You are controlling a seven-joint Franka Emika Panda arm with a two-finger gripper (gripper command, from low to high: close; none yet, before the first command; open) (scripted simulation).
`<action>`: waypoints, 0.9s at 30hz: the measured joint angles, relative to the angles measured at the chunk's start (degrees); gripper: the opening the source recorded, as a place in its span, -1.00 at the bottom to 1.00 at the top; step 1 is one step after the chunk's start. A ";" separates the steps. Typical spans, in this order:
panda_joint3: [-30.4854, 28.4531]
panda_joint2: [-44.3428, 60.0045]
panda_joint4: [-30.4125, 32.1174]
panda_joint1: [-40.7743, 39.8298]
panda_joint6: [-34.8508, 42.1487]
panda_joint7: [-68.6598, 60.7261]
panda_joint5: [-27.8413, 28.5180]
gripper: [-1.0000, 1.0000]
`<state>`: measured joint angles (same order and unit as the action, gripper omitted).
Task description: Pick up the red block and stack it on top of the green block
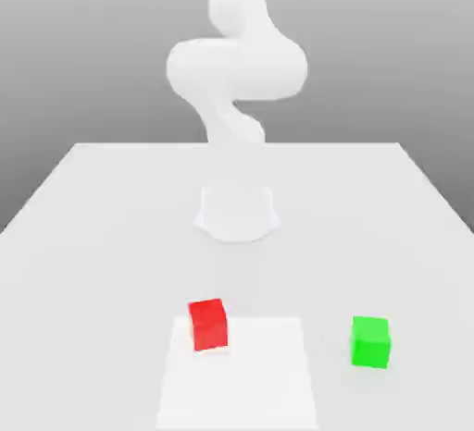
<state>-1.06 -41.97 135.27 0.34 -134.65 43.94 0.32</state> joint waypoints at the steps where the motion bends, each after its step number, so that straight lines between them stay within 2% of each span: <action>1: -0.62 1.91 1.66 0.29 -1.37 -0.83 0.28 0.00; 17: -7.88 35.15 28.29 1.41 -25.10 -17.05 1.59 0.00; 20: -7.46 43.04 29.22 1.43 -31.29 -20.28 -1.23 0.00; 24: -3.18 51.57 28.26 -1.73 -38.47 -23.85 -5.96 0.00; 25: -2.26 53.03 28.06 -2.51 -39.71 -24.27 -6.54 -1.00; 27: -2.26 53.03 28.06 -2.52 -39.71 -24.25 -6.52 -1.00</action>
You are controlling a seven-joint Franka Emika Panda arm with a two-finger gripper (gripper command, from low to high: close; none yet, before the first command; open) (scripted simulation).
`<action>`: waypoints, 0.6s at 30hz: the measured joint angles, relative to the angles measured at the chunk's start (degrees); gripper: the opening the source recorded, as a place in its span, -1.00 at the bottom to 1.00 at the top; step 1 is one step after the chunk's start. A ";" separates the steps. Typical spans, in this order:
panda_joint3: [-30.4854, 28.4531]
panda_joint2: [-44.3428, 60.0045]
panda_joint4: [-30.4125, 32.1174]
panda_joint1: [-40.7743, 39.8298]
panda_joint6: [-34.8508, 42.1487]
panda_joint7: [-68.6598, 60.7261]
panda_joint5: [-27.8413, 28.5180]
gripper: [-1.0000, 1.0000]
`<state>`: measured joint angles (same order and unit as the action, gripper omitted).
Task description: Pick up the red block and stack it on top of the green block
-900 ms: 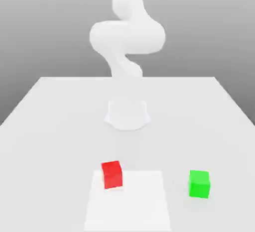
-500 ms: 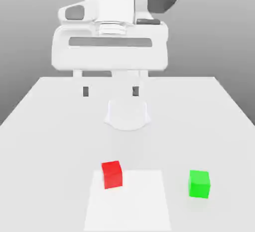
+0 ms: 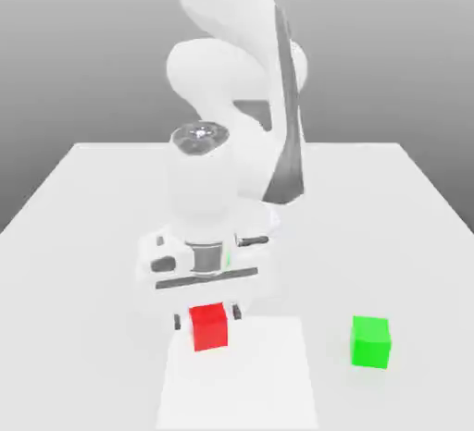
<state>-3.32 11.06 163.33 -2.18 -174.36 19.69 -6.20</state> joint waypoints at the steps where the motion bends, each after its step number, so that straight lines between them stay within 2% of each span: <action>1: 0.00 0.00 0.00 -0.02 0.02 0.03 0.03 -1.00; 5: 0.16 0.05 0.00 -0.19 -0.01 0.16 0.19 -1.00; 12: -1.47 -13.06 1.90 -0.38 11.14 4.86 6.74 -1.00; 18: 4.77 -14.51 -2.49 9.02 16.99 15.84 6.38 -1.00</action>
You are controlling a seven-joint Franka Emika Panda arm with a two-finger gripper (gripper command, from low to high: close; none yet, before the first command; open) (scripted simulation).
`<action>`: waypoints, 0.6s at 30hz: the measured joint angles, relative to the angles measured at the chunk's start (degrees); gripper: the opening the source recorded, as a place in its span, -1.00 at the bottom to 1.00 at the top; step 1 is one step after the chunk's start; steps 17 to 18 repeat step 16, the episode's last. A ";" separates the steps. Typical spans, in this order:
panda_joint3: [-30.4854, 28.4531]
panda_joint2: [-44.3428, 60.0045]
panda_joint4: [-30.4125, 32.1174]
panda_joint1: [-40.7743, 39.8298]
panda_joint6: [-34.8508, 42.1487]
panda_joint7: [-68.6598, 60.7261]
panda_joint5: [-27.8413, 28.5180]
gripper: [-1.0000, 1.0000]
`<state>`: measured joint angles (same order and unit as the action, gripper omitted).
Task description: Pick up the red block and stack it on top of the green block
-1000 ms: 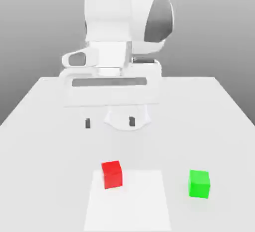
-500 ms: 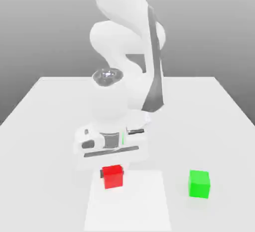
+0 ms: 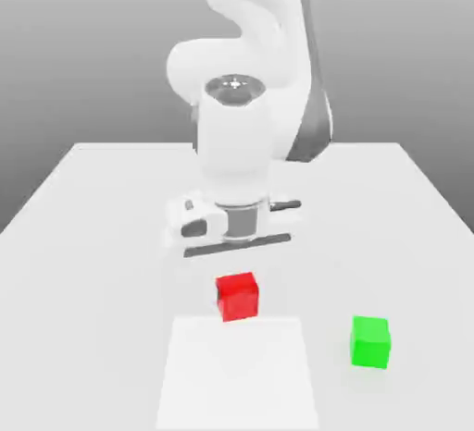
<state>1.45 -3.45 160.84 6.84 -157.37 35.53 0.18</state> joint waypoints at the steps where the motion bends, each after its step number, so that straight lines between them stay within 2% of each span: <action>1: 1.10 0.15 -0.95 1.88 0.79 2.20 -0.12 -1.00; 7: 6.70 1.65 -6.48 12.85 4.79 14.88 -0.72 -1.00; 12: 4.81 10.78 -7.54 14.47 -3.23 18.62 2.25 -1.00; 13: 4.46 12.34 -7.62 14.66 -4.69 19.07 2.82 1.00; 18: 4.46 12.34 -7.62 14.65 -4.69 19.07 2.82 1.00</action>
